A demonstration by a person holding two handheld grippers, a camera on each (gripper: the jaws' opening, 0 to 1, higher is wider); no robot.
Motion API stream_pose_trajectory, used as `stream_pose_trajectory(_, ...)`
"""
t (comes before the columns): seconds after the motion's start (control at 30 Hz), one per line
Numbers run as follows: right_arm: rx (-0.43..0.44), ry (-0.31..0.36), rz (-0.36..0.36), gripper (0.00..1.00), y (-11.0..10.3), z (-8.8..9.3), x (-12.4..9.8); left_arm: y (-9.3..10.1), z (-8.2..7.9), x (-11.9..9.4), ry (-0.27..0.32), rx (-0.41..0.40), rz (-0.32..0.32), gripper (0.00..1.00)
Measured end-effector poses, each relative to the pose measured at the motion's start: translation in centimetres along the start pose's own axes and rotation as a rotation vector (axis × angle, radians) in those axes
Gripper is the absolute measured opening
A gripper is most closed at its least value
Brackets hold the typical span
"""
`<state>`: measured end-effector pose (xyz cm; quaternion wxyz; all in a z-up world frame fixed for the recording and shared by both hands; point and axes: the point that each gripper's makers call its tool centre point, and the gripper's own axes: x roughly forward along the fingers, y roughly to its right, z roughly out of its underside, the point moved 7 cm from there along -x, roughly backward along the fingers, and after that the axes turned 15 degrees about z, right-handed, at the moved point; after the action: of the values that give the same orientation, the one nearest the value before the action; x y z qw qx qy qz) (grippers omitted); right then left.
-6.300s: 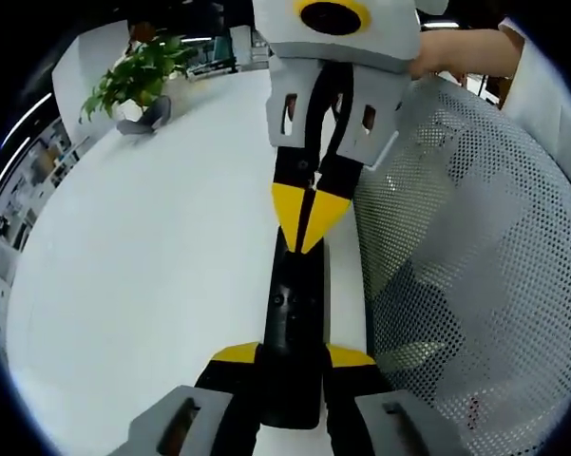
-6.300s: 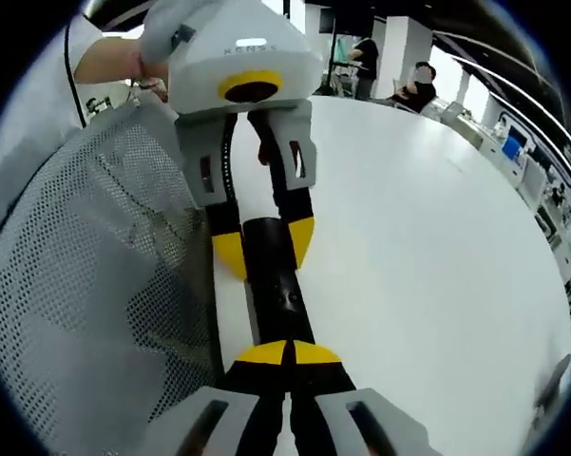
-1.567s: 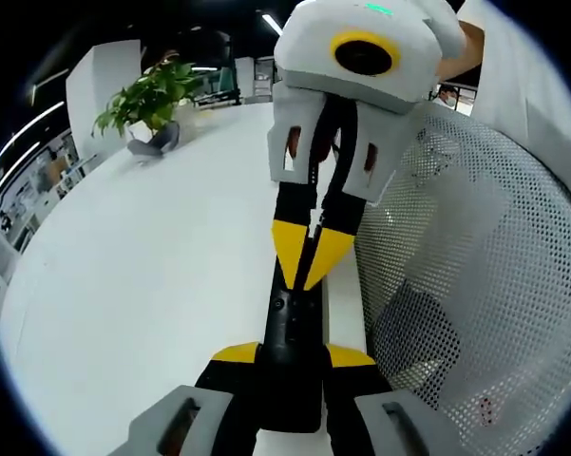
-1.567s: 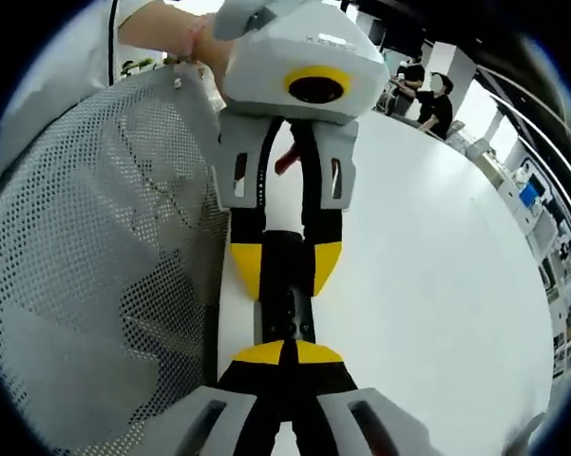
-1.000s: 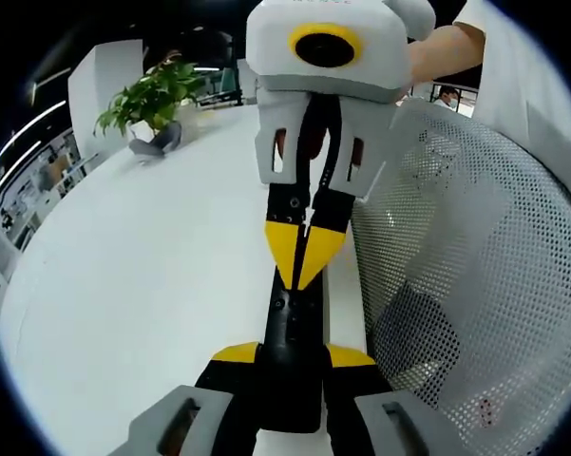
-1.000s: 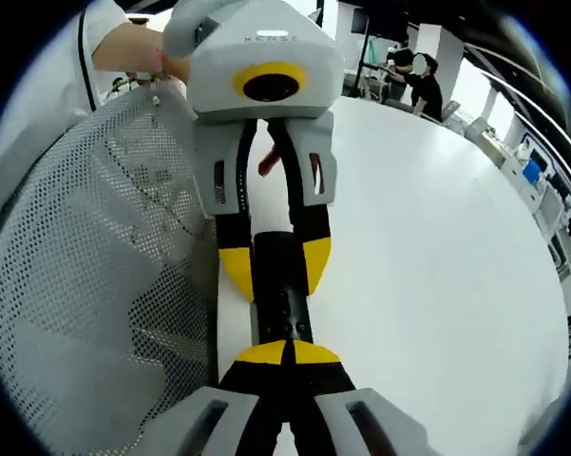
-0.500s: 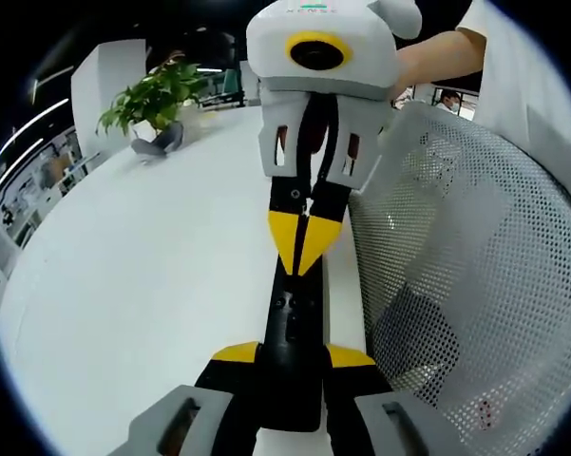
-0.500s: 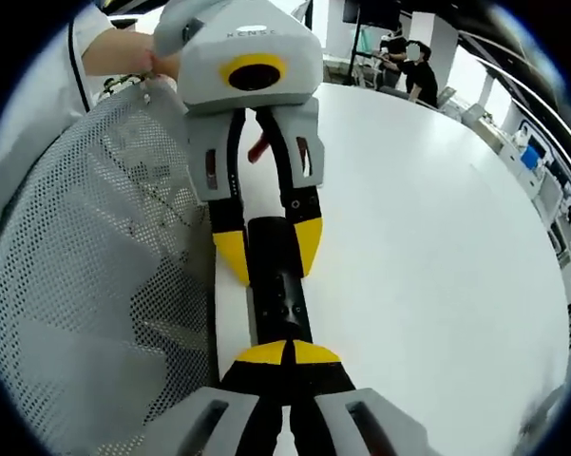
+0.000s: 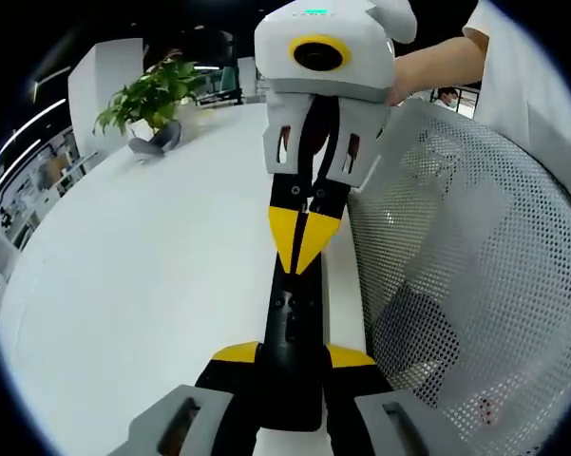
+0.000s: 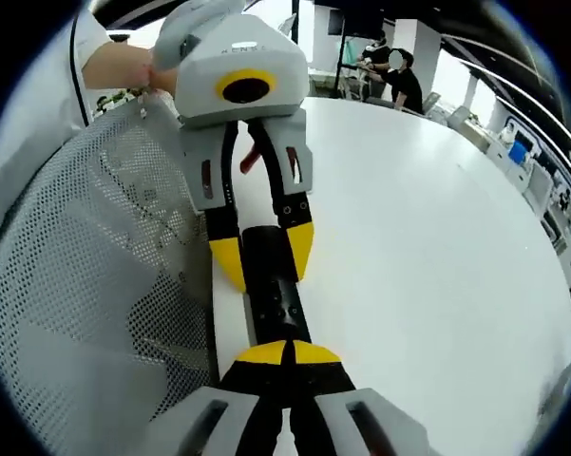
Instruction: Press the specified remote control buttons in sequence, fully releasing each button before pressing the next.
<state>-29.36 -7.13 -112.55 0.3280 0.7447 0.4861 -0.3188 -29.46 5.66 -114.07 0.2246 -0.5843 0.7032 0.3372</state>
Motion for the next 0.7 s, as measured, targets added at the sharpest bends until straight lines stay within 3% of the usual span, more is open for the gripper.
stream_pose_trajectory(0.23, -0.010, -0.024, -0.021, 0.00, 0.11, 0.30, -0.26, 0.06, 0.02, 0.08, 0.008, -0.009, -0.010, 0.24)
stream_pose_trajectory(0.6, -0.130, -0.138, -0.019, 0.00, -0.17, -0.63, 0.17, -0.02, -0.07, 0.15, -0.005, -0.011, -0.007, 0.24)
stream_pose_trajectory(0.7, -0.052, -0.117, -0.015, 0.00, -0.02, -0.28, 0.05, -0.04, -0.07, 0.17, -0.006, -0.011, -0.007, 0.24)
